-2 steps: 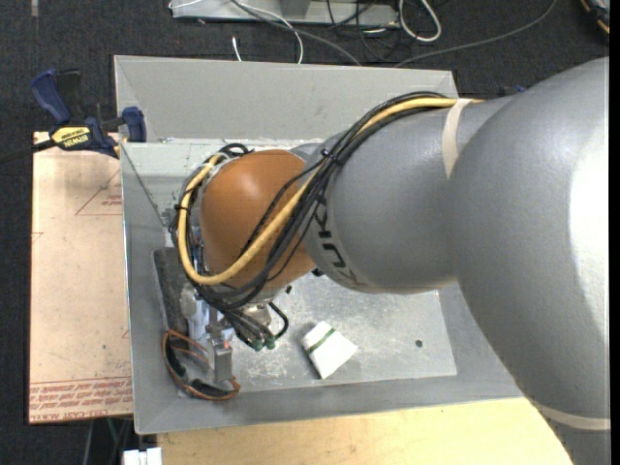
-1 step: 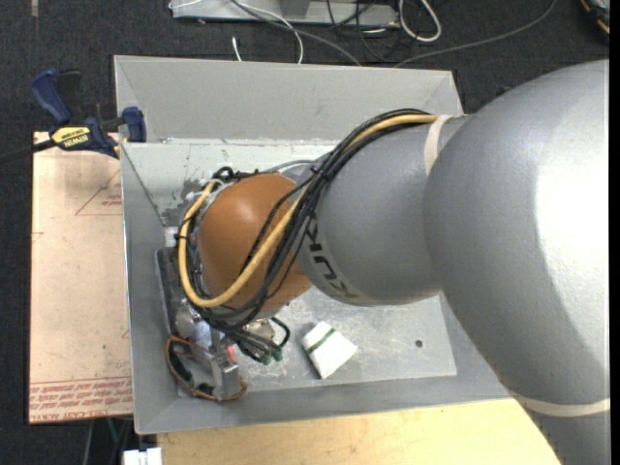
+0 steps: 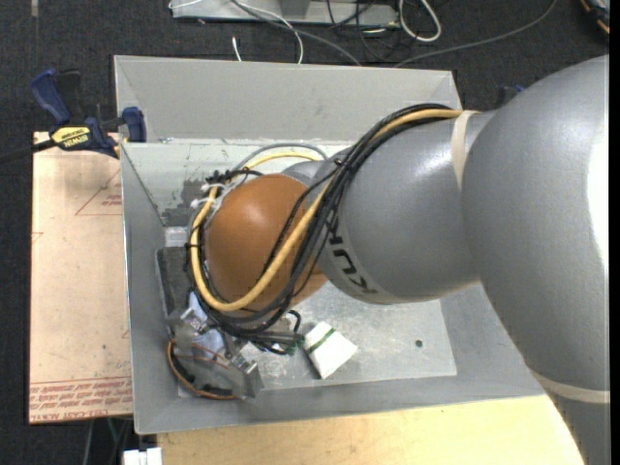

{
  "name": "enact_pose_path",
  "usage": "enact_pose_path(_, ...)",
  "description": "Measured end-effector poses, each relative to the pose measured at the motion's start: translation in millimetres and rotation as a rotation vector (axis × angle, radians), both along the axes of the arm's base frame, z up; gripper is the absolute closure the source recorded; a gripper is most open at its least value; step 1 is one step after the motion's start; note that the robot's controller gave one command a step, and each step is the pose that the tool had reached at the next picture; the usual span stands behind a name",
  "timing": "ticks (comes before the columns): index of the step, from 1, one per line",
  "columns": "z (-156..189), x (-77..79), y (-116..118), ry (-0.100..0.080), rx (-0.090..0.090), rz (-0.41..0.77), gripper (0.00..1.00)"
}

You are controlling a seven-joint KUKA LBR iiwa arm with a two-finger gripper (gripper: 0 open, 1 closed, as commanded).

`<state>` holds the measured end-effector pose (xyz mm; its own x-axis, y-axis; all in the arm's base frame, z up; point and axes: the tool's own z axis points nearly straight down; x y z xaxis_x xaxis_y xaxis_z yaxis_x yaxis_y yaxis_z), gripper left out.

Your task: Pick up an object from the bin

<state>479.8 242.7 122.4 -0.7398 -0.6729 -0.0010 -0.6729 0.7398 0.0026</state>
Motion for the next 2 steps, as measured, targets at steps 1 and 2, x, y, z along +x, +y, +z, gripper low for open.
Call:
enact_pose_path(1,-28.1,1.5,0.0,-0.004,0.002,-0.425,0.0)
enact_pose_path(2,-52.5,1.8,5.8,-0.001,-0.002,-0.393,1.0)
